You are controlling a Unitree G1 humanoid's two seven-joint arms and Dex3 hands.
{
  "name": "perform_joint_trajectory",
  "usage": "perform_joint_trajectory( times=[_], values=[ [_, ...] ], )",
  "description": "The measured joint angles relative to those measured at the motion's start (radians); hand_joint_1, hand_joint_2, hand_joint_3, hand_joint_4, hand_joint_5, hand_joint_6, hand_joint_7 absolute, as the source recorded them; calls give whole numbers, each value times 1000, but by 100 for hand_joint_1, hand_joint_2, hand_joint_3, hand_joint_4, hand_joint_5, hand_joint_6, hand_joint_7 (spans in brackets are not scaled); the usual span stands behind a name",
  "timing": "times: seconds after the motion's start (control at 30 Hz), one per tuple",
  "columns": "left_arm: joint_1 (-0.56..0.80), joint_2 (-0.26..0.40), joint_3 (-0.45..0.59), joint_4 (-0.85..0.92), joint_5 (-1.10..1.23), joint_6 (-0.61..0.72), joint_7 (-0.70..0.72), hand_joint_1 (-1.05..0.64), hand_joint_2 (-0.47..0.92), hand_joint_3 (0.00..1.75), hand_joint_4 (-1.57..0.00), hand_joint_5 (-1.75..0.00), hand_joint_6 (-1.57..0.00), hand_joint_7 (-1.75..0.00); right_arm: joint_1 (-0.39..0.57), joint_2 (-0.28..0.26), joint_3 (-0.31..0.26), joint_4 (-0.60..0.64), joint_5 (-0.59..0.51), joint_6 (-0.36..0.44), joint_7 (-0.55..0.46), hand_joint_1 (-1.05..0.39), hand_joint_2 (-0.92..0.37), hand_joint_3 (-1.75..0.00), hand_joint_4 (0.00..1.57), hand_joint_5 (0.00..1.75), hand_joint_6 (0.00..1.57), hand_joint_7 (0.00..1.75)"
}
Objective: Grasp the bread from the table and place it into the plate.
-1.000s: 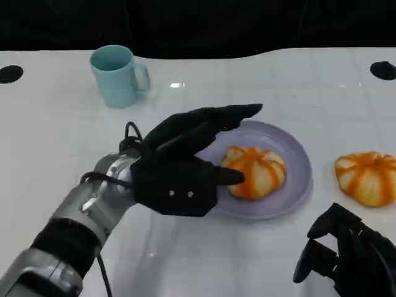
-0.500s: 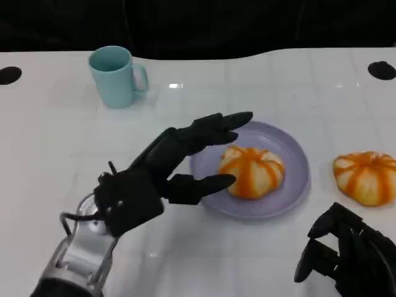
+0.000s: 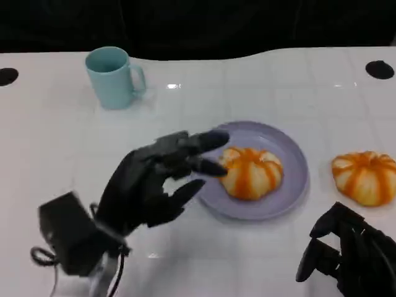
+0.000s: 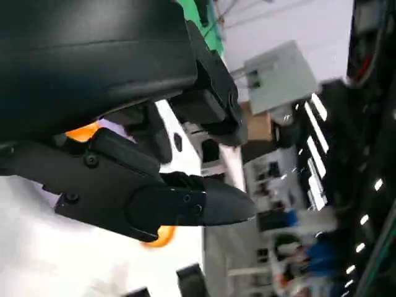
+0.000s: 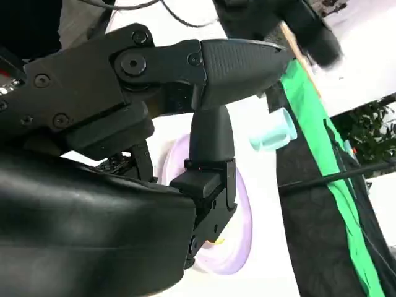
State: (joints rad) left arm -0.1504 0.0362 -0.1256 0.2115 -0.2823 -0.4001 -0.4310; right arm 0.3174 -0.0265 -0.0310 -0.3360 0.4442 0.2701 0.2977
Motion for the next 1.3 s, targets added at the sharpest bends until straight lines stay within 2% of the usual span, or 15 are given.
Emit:
perform_joint_trajectory(
  times=[0.03, 0.07, 0.13, 0.2, 0.3, 0.37, 0.43, 0.47, 0.57, 0.83, 1.3],
  values=[
    [6, 0, 8, -4, -5, 7, -2, -68, 92, 37, -68, -115, -88, -33, -2, 0, 1, 0, 0, 0, 2, -52, -92, -44, 63, 175, 48, 163],
    [7, 0, 13, -10, -7, 14, -4, -67, 92, 36, -68, -124, -90, -39, -4, 0, 1, 0, 0, 0, 2, -52, -92, -43, 62, 175, 47, 163],
    [15, -6, 17, -37, -21, 31, -9, -63, 92, 35, -65, -162, -72, -108, -2, 0, 2, -1, 0, 0, 2, -52, -92, -43, 62, 175, 47, 162],
    [69, -25, 25, -93, -80, 77, -10, -63, 92, 33, -67, -171, -66, -131, 4, -2, 1, -4, 0, 1, 2, -52, -92, -43, 62, 175, 47, 162],
    [147, -50, 28, -129, -126, 148, -10, -63, 92, 32, -68, -174, -63, -141, 8, -2, 2, -6, 0, 3, 1, -52, -92, -43, 62, 175, 47, 162],
    [169, -54, 40, -147, -140, 179, -10, -64, 92, 31, -74, -175, -60, -155, 6, -2, 2, -7, 0, 4, 1, -52, -92, -43, 62, 175, 47, 162],
    [185, -60, 56, -181, -169, 214, -10, -64, 92, 31, -75, -175, -59, -159, 6, -3, 3, -9, -1, 4, 1, -53, -92, -43, 62, 175, 47, 162],
    [192, -63, 60, -196, -182, 229, -10, -62, 92, 34, -77, -175, -58, -167, 6, -3, 3, -10, -2, 4, 1, -52, -92, -44, 62, 175, 47, 162],
    [214, -74, 72, -212, -221, 263, -13, -59, 92, 42, -76, -175, -54, -174, 8, -4, 3, -11, -2, 4, 1, -52, -92, -44, 61, 175, 46, 162],
    [291, -77, 102, -231, -264, 310, -38, -57, 92, 48, -76, -175, -53, -175, 10, -4, 1, -17, 1, 11, 1, -52, -92, -44, 63, 175, 47, 163],
    [368, -83, 141, -262, -283, 393, -39, -57, 92, 43, -74, -175, -51, -175, 10, -5, 1, -27, 1, 18, 1, -54, -92, -44, 62, 175, 44, 163]
  ],
)
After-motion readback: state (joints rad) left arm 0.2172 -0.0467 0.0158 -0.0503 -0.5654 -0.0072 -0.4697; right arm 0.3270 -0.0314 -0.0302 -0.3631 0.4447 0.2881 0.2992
